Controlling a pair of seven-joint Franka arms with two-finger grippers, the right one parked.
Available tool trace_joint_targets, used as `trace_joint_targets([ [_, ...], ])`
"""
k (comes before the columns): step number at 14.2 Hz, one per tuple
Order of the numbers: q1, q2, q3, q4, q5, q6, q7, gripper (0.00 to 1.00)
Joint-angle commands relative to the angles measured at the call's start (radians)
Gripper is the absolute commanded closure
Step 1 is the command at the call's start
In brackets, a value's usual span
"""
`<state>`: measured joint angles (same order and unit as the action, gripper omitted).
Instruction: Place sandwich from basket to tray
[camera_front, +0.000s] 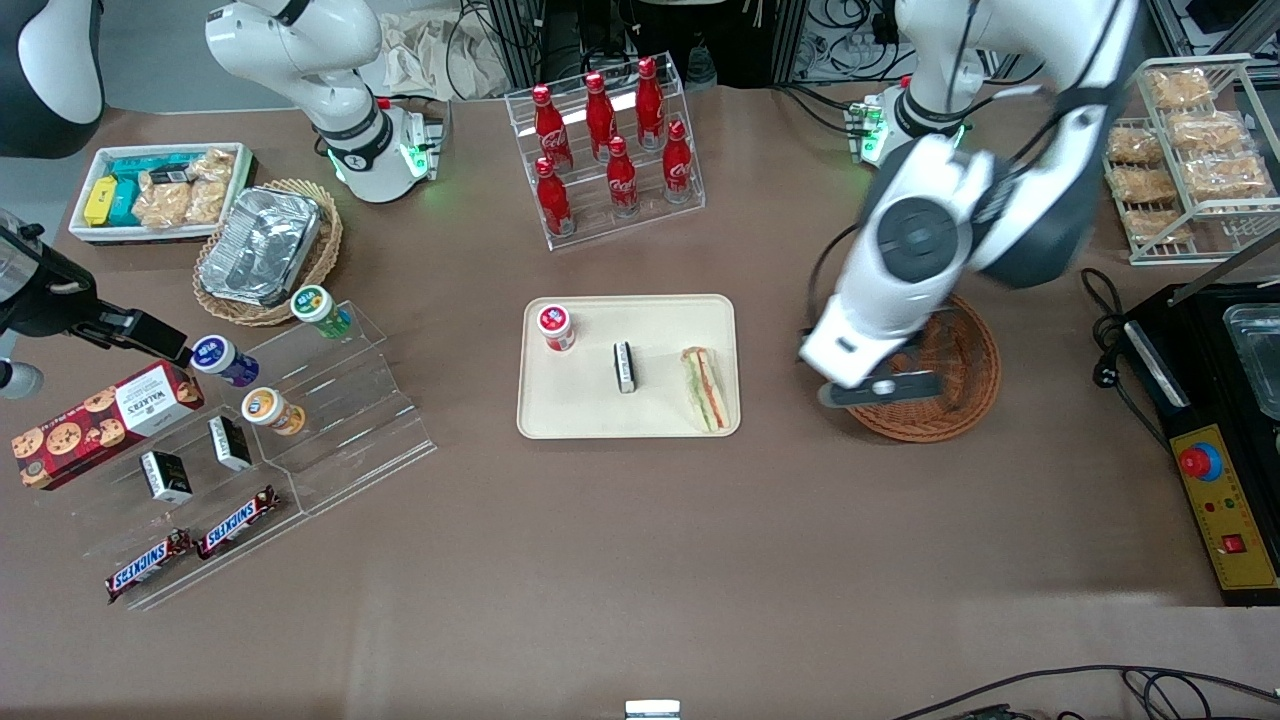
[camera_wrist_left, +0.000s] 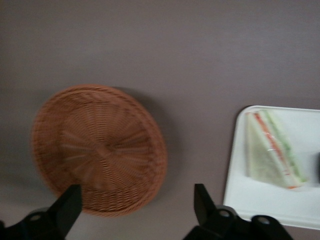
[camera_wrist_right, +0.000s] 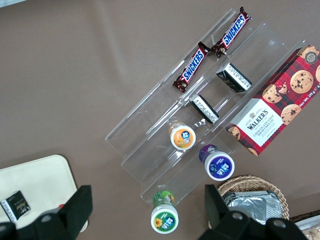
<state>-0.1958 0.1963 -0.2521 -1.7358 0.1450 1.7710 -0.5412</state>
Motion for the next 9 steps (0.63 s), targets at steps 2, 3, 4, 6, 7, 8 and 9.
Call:
trace_joint_targets([
  [2, 0.122, -0.123, -0.007, -0.025, 0.053, -0.085, 0.185, 0.01],
  [3, 0.153, -0.127, -0.007, -0.024, 0.057, -0.085, 0.220, 0.01],
  [4, 0.174, -0.136, -0.006, -0.027, 0.070, -0.088, 0.236, 0.00],
  [6, 0.212, -0.162, 0.000, -0.025, 0.067, -0.108, 0.241, 0.00],
  [7, 0.228, -0.173, 0.000, -0.024, 0.056, -0.128, 0.242, 0.00],
  [8, 0.233, -0.181, 0.005, -0.022, 0.047, -0.143, 0.239, 0.00],
  [9, 0.251, -0.187, 0.019, -0.022, 0.033, -0.163, 0.241, 0.00],
])
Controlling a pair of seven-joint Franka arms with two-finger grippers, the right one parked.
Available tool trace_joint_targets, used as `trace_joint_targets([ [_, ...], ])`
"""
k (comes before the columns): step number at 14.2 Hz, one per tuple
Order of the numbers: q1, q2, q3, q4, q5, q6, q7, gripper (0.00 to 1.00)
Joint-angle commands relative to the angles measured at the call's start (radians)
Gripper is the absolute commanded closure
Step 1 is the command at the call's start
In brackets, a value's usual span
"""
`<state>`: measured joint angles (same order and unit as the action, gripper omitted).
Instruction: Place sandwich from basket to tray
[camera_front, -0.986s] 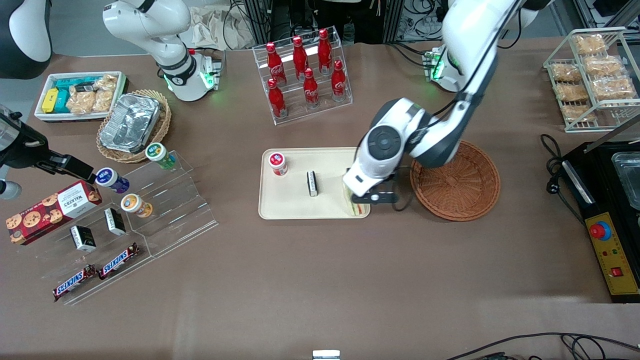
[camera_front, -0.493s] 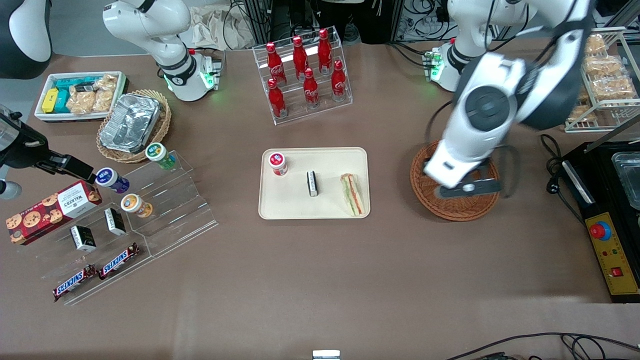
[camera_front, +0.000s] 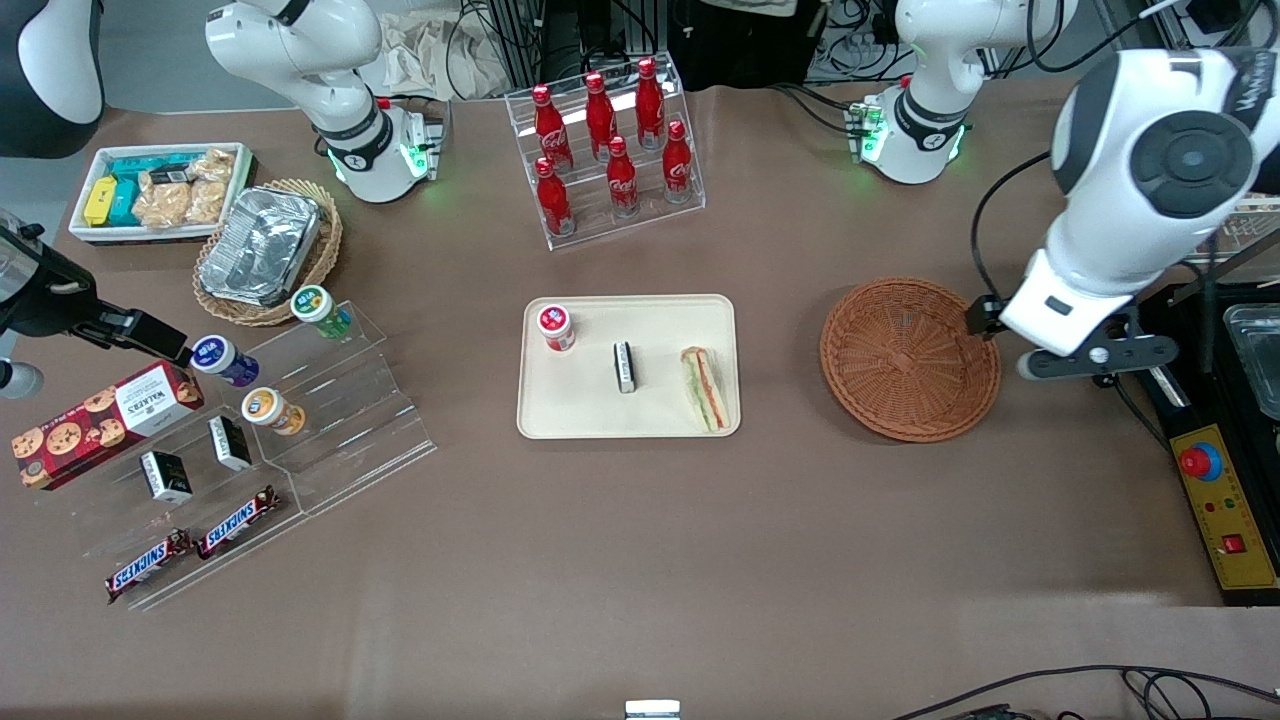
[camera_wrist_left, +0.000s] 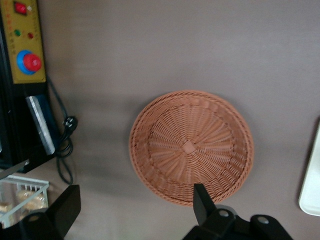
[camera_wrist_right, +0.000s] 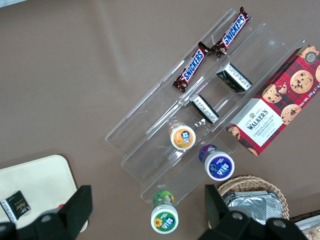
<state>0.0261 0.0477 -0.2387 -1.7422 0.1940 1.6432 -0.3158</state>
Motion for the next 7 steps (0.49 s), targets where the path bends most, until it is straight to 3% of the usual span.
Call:
trace_joint_targets([
  [1, 0.034, -0.054, 0.018, -0.016, -0.039, -0.049, 0.020, 0.00],
  [3, 0.023, -0.093, 0.090, -0.017, -0.074, -0.074, 0.158, 0.00],
  [7, 0.029, -0.181, 0.101, -0.016, -0.057, -0.109, 0.446, 0.00],
])
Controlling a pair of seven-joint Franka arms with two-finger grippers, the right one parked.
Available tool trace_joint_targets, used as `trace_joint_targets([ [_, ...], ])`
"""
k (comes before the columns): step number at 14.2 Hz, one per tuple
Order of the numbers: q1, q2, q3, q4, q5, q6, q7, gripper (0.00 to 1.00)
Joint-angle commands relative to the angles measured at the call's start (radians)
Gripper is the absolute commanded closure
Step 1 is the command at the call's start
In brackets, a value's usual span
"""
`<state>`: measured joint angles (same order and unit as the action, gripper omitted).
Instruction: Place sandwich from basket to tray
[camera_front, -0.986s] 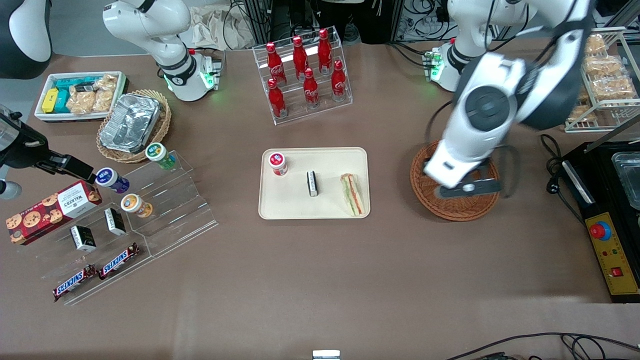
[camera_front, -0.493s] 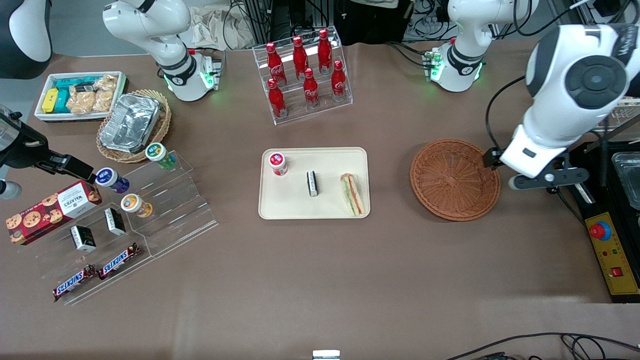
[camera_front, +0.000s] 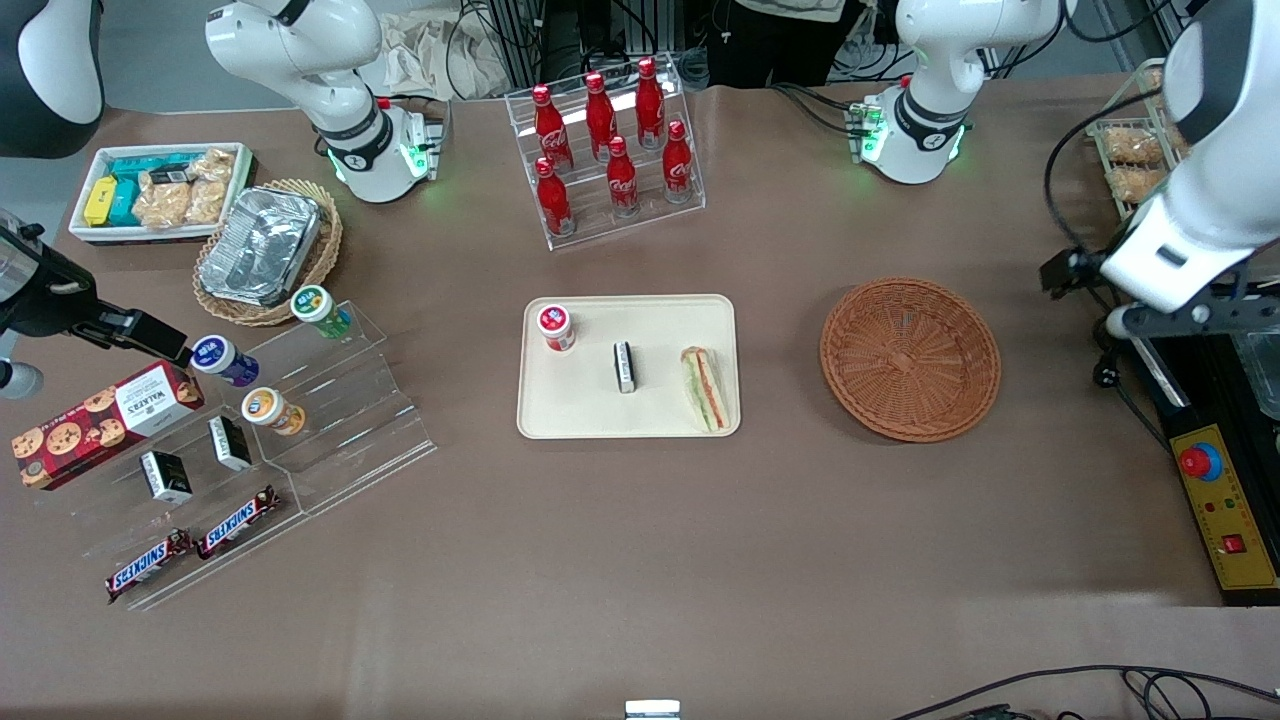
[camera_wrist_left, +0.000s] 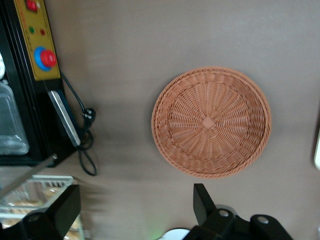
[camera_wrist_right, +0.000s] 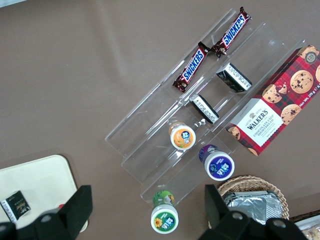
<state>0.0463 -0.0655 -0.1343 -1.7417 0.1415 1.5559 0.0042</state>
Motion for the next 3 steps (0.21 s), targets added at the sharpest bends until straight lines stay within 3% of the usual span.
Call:
trace_joint_targets([
  [1, 0.012, -0.092, -0.004, -0.007, -0.005, -0.048, 0.178, 0.00],
  [3, 0.009, -0.080, -0.004, 0.078, -0.013, -0.121, 0.183, 0.00],
])
